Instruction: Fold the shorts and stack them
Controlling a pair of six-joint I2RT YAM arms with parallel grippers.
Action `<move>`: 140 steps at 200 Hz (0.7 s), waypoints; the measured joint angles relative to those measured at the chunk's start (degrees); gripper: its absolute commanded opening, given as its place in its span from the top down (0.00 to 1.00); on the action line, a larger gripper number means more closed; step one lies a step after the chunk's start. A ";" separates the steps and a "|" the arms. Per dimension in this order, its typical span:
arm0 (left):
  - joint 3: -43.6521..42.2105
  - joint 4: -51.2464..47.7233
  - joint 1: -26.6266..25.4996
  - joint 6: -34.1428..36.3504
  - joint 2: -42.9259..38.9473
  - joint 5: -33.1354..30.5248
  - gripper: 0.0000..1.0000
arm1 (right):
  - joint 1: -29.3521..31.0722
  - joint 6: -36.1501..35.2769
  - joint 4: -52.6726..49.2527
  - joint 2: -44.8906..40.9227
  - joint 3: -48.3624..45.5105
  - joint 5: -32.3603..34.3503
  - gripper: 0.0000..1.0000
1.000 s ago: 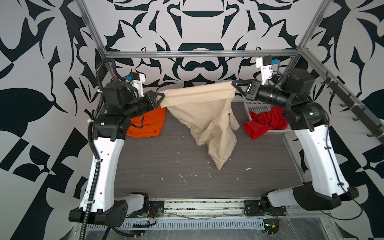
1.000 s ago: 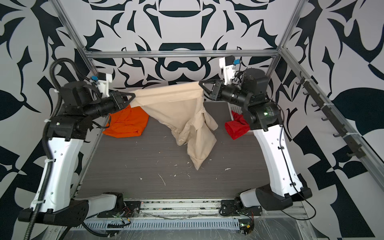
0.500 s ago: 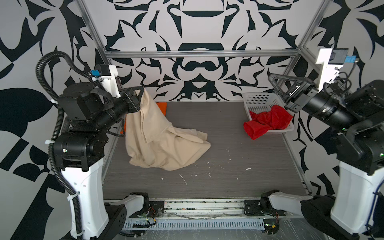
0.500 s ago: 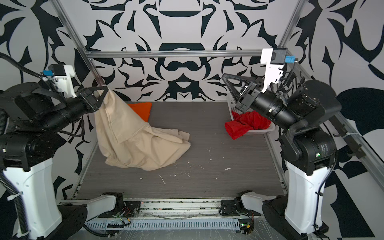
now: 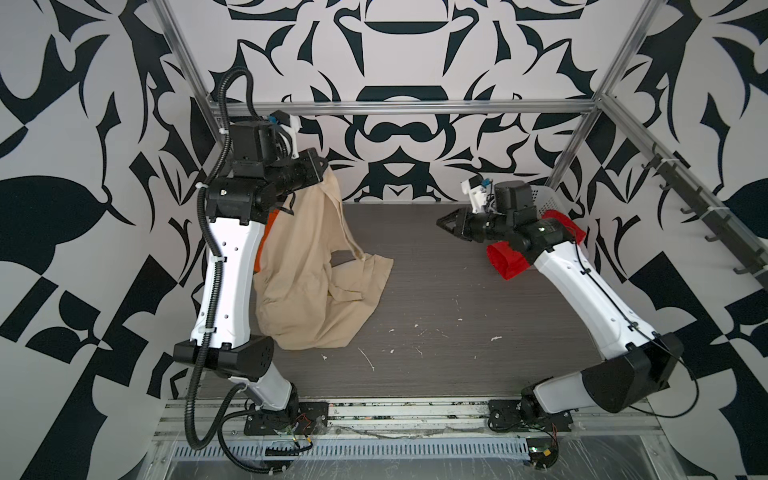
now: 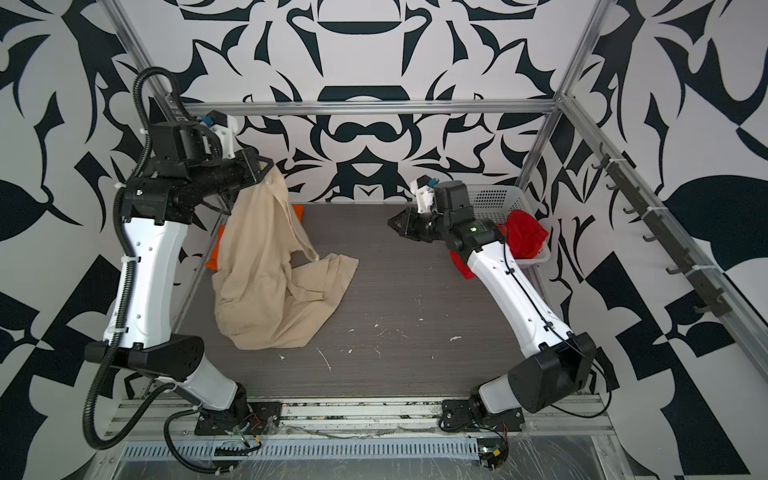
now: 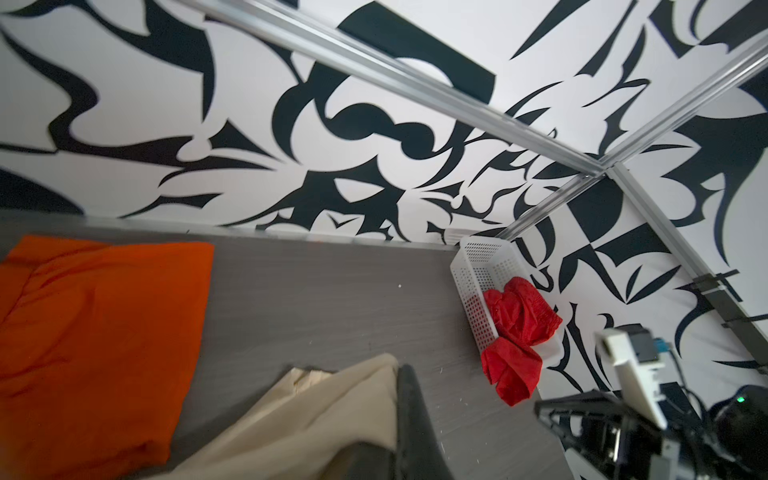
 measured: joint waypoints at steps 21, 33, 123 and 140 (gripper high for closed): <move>3.17 2.51 -5.95 1.05 5.40 -0.94 0.63 | 1.14 -0.13 0.66 -2.40 -2.91 3.28 0.70; 3.96 3.52 -9.22 0.90 9.01 -1.09 0.45 | 0.98 -0.31 0.70 -4.50 -4.85 5.73 0.67; -32.00 4.96 4.68 0.87 3.06 -3.34 0.19 | 11.87 -0.07 -0.42 -0.90 -10.14 18.36 0.52; -43.01 6.01 13.31 0.15 -3.32 -3.67 0.17 | 15.41 0.24 1.27 4.15 -9.97 18.14 0.51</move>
